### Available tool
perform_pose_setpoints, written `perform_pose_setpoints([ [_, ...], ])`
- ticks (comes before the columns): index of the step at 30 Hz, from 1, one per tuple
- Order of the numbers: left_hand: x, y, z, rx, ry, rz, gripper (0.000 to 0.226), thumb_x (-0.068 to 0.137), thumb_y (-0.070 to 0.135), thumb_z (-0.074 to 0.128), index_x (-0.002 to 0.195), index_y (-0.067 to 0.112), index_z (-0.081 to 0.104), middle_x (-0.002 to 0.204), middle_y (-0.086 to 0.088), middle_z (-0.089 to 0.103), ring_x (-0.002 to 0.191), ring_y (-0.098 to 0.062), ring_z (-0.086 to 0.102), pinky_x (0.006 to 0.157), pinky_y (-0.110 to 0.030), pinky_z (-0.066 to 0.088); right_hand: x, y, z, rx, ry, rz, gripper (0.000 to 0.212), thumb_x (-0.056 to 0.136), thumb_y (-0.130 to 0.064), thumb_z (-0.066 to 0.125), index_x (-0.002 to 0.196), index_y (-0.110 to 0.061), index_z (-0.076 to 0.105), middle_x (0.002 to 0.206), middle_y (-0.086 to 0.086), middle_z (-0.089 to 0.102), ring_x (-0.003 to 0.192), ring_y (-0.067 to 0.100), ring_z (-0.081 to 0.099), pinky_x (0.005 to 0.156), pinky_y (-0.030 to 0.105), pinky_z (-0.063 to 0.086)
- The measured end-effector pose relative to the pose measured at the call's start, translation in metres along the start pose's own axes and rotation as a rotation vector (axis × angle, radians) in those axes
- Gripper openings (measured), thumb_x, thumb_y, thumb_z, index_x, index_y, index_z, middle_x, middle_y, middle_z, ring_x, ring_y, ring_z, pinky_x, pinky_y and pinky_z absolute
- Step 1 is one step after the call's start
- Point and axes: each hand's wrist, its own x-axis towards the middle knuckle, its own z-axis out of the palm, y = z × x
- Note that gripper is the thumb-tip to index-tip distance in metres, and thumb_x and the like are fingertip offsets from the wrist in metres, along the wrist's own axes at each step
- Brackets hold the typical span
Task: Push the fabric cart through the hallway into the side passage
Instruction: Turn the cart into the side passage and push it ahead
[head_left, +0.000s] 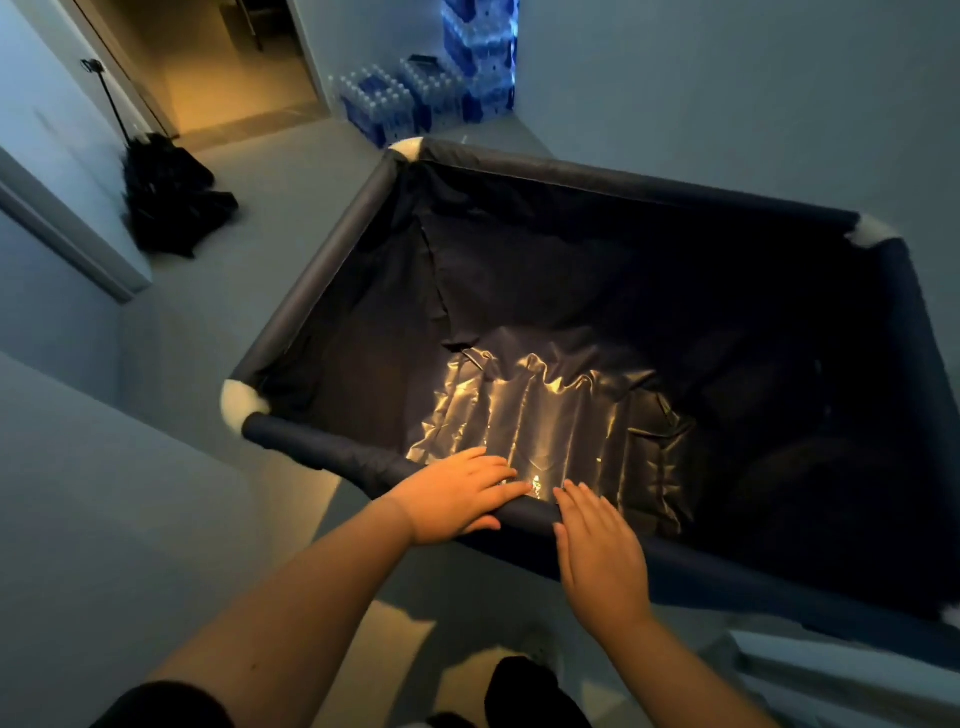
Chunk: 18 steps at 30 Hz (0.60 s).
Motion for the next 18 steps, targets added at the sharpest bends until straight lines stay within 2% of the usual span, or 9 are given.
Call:
perform_pose_setpoints([
  [5,0.014,-0.035,-0.002,-0.016,0.025,-0.137,0.055,0.094,0.04,0.042,0.142,0.019,0.025,0.145,-0.006,0.04,0.135,-0.024,0.031,0.112,-0.041,0.019,0.035,-0.007,0.002,0.028,0.017,0.107,0.037,0.084,-0.015,0.064,0.119,-0.003,0.059,0.121,0.014,0.064,0.114,0.028,0.06,0.097,0.044,0.048],
  [9,0.031,-0.082,-0.01,-0.073,0.062,-0.117,0.051,0.094,0.034,0.046,0.14,0.016,0.031,0.143,-0.008,0.042,0.133,-0.025,0.034,0.112,-0.041,0.019,0.07,-0.014,0.007,0.035,0.03,0.218,0.036,0.088,-0.016,0.057,0.123,-0.005,0.056,0.125,0.013,0.062,0.118,0.027,0.057,0.101,0.043,0.044],
  [14,0.052,-0.15,-0.017,-0.097,0.081,-0.111,0.053,0.095,0.032,0.044,0.141,0.015,0.028,0.147,-0.009,0.037,0.137,-0.025,0.027,0.114,-0.041,0.013,0.12,-0.027,0.009,0.039,0.034,0.373,0.04,0.095,-0.021,0.042,0.132,-0.007,0.047,0.137,0.011,0.052,0.131,0.026,0.044,0.112,0.04,0.03],
  [18,0.074,-0.201,-0.028,-0.049,0.036,-0.083,0.057,0.096,0.034,0.04,0.145,0.017,0.017,0.152,-0.006,0.027,0.141,-0.023,0.017,0.116,-0.039,0.008,0.163,-0.032,0.011,0.038,0.03,0.498,0.044,0.098,-0.028,0.03,0.14,-0.014,0.035,0.146,0.005,0.041,0.137,0.02,0.032,0.117,0.035,0.019],
])
